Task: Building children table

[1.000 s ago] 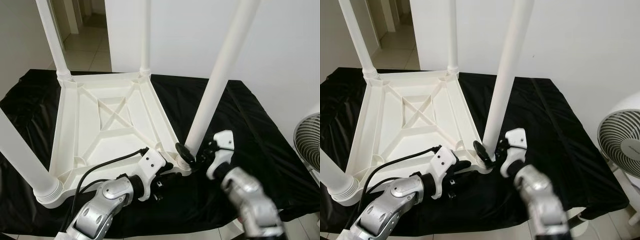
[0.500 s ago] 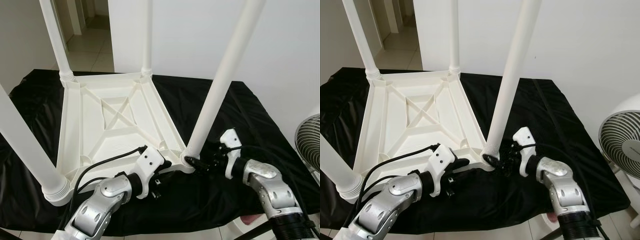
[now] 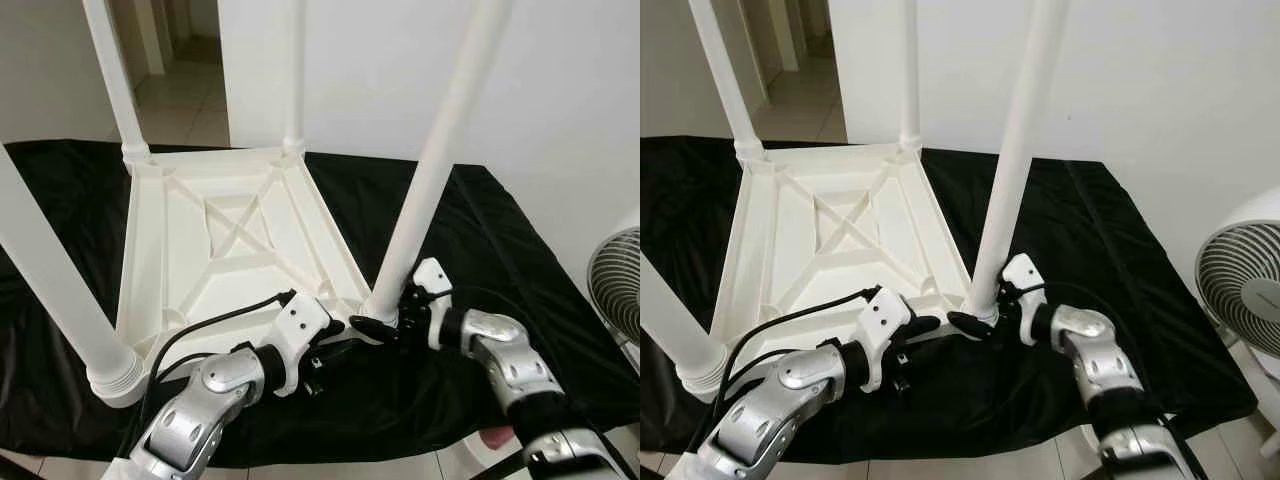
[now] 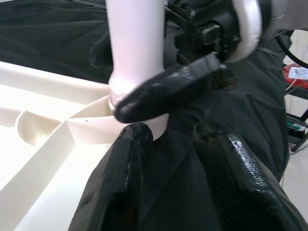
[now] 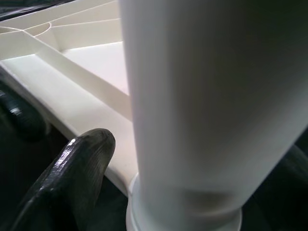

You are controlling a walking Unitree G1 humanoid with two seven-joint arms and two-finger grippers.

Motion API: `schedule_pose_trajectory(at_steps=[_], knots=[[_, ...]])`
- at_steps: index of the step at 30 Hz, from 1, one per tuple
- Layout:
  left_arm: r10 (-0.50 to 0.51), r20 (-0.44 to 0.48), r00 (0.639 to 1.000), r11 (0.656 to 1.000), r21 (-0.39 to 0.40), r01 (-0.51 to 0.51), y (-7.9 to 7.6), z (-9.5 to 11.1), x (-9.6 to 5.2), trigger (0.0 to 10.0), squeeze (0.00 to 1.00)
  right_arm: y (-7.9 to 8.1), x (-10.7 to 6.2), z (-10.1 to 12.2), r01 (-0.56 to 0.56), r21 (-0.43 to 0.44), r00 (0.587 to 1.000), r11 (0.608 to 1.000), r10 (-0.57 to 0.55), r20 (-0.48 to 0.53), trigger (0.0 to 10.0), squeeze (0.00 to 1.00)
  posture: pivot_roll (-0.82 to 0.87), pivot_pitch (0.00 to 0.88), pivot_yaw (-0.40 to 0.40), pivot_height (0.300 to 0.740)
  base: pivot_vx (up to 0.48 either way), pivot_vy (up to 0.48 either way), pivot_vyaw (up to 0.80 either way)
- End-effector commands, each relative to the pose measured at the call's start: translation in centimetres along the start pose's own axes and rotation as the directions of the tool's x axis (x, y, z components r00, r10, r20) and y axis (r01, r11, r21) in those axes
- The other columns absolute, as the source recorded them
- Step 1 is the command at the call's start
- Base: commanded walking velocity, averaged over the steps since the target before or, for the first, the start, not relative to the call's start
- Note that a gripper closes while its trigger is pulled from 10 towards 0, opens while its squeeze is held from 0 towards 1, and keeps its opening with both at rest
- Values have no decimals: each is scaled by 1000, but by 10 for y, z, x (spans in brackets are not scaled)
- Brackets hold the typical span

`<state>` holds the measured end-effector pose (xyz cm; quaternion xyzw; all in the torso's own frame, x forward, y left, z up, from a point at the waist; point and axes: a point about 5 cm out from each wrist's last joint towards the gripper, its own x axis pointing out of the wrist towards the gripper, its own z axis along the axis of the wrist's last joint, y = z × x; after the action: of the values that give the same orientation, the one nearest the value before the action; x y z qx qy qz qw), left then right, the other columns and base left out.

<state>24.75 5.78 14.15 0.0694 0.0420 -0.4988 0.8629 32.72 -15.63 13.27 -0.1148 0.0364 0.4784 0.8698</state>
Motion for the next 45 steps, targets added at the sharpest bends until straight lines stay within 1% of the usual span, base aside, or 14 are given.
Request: schedule_pose_trajectory(at_steps=[1, 2, 19, 20, 24, 28, 31, 33, 34, 35, 37, 38, 44, 45], knots=[[-28, -2, 1000, 1000, -3, 28, -3, 1, 1, 10000, 0, 0, 5, -3, 2, -2, 1000, 1000, -2, -9, 7882, 0, 26, 6, -47, 740, 0, 0, 0], [-27, -1, 1000, 1000, -3, 27, -2, 2, 1, 10000, 0, 0, 6, -4, 3, 1, 1000, 1000, -3, -7, 0, 0, 26, 6, -47, 740, 0, 0, 0], [-21, 2, 1000, 1000, -10, 21, -3, 1, 1, 10000, 0, 11, 3, -15, 69, 121, 997, 990, -72, 22, 0, 0, 14, 25, -60, 740, 0, 0, 0], [-21, 4, 1000, 1000, -20, 22, -5, 0, 2, 10000, 0, 22, 4, -15, 178, 159, 982, 971, -186, 33, 0, 0, 4, 35, -62, 740, 0, 0, 0], [-27, 6, 1000, 999, -32, 28, -8, -1, 3, 10000, 0, 33, 4, -18, 325, 219, 944, 920, -330, -13, 0, 0, -4, 42, -60, 740, 0, 0, 0], [-29, 5, 1000, 999, -33, 30, -8, -1, 3, 10000, 0, 33, 4, -19, 387, 256, 919, 886, -392, -35, 0, 0, -8, 45, -58, 740, 0, 0, 0], [-40, 5, 999, 998, -39, 40, -11, -1, 4, 10000, 0, 40, 2, -20, 628, 376, 761, 681, -638, -117, 0, 0, -12, 55, -49, 740, 0, 0, 0], [-40, 5, 999, 998, -39, 40, -11, -1, 4, 10000, 0, 40, 2, -20, 628, 376, 761, 681, -638, -117, 0, 0, -12, 55, -49, 740, 0, 0, 0], [-42, 4, 999, 998, -40, 43, -11, -1, 4, 10000, 0, 43, 0, -19, 698, 367, 696, 615, -703, -147, 0, 0, -11, 55, -47, 740, 0, 0, 0], [-44, 3, 999, 998, -42, 44, -11, -1, 4, 10000, 0, 46, 1, -17, 730, 351, 663, 586, -732, -156, 0, 0, -12, 55, -47, 740, 0, 0, 0], [-44, 3, 999, 998, -42, 44, -11, -1, 4, 10000, 0, 46, 1, -17, 730, 351, 663, 586, -732, -156, 0, 0, -12, 55, -47, 740, 0, 0, 0], [-45, 1, 999, 998, -42, 45, -12, -2, 3, 10000, 0, 54, 5, -11, 760, 321, 632, 566, -758, -160, 0, 0, -5, 49, -51, 740, 0, 0, 0], [-44, 0, 999, 998, -45, 44, -12, -2, 3, 10000, 0, 61, 9, -5, 745, 338, 647, 575, -746, -159, 0, 0, -10, 45, -50, 740, 0, 0, 0], [-45, 0, 999, 998, -44, 45, -12, -2, 3, 10000, 0, 61, 10, -2, 726, 333, 671, 602, -726, -149, 2784, 0, -10, 40, -50, 740, 0, 0, 0]])
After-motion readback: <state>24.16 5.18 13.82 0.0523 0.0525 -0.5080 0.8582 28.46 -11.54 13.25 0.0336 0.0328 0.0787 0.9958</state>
